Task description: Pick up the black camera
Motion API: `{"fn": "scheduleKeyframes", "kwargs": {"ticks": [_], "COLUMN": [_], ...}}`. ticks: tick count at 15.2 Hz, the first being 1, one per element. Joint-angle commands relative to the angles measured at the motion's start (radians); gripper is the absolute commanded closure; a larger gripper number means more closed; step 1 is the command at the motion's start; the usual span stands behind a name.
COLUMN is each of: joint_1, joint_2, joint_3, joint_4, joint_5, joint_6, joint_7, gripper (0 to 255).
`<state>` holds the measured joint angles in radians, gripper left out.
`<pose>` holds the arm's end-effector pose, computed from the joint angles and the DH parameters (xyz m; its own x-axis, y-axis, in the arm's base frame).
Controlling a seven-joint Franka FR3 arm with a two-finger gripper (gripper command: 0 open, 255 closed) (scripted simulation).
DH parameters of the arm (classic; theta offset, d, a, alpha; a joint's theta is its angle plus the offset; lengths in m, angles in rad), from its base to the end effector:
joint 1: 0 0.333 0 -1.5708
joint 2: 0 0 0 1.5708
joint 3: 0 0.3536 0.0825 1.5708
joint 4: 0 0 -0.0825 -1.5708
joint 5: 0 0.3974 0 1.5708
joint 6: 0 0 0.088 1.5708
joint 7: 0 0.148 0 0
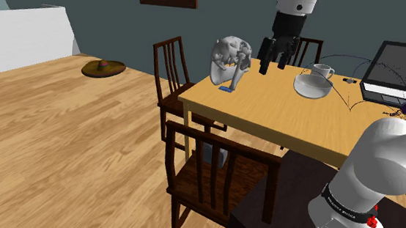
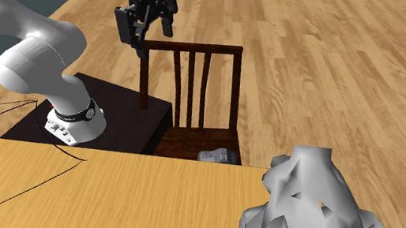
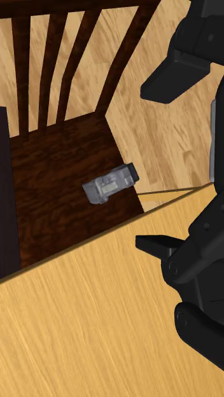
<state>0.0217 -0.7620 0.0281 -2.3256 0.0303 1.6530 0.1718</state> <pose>0.3126 0.0224 0.5914 0.9877 -0.1303 0.0859 -0.1285 -0.9914 -0.0260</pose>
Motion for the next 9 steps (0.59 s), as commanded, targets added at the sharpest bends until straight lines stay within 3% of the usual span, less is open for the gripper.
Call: {"fn": "scheduleKeyframes", "kwargs": {"ticks": [1,9], "joint_1": [0.000,0.015], "joint_2": [0.000,0.398], "joint_3": [0.000,-0.005], "joint_4": [0.000,0.174], "joint_5": [0.000,-0.016], "joint_6": [0.000,0.038], "joint_7": [0.000,-0.072], "gripper": [0,0]}}
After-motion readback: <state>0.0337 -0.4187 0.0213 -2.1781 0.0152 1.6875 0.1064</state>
